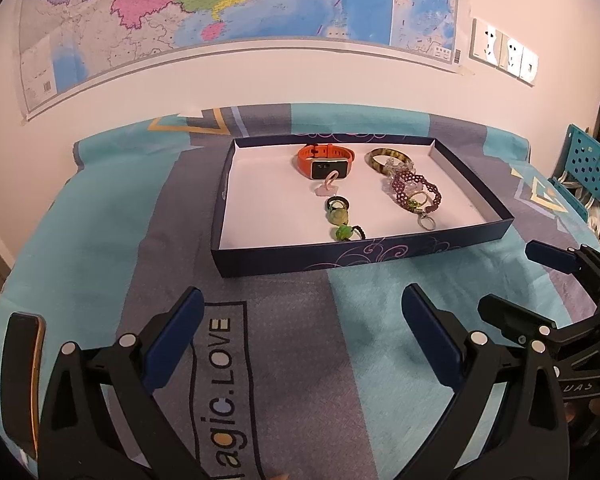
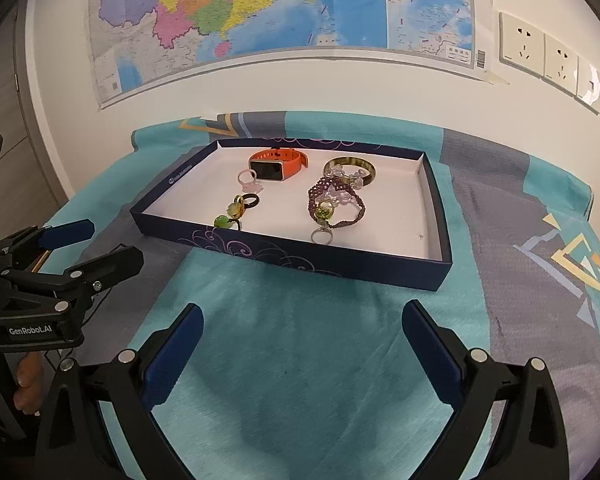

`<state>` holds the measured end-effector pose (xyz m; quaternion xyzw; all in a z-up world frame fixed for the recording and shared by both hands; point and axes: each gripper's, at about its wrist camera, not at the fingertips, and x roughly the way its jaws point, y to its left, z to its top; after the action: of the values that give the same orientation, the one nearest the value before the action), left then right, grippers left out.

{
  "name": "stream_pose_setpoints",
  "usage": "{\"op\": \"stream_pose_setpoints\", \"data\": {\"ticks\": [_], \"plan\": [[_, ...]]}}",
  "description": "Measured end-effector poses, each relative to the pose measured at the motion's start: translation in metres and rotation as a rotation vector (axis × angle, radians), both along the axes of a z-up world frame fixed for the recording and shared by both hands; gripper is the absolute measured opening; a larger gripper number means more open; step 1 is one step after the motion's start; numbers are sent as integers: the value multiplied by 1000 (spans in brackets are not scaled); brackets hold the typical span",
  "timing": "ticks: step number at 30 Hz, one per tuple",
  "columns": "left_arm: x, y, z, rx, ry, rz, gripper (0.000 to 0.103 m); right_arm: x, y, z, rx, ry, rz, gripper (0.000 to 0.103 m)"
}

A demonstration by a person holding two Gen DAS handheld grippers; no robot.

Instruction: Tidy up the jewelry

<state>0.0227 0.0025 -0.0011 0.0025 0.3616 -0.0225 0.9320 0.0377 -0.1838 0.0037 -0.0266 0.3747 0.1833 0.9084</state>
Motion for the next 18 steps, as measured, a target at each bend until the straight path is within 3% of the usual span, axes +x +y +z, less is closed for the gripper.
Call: {"op": "stream_pose_setpoints", "data": {"ticks": [18], "plan": [[-4, -4, 0, 18, -4, 1, 97, -3, -1, -1, 8, 7, -3, 96]]}}
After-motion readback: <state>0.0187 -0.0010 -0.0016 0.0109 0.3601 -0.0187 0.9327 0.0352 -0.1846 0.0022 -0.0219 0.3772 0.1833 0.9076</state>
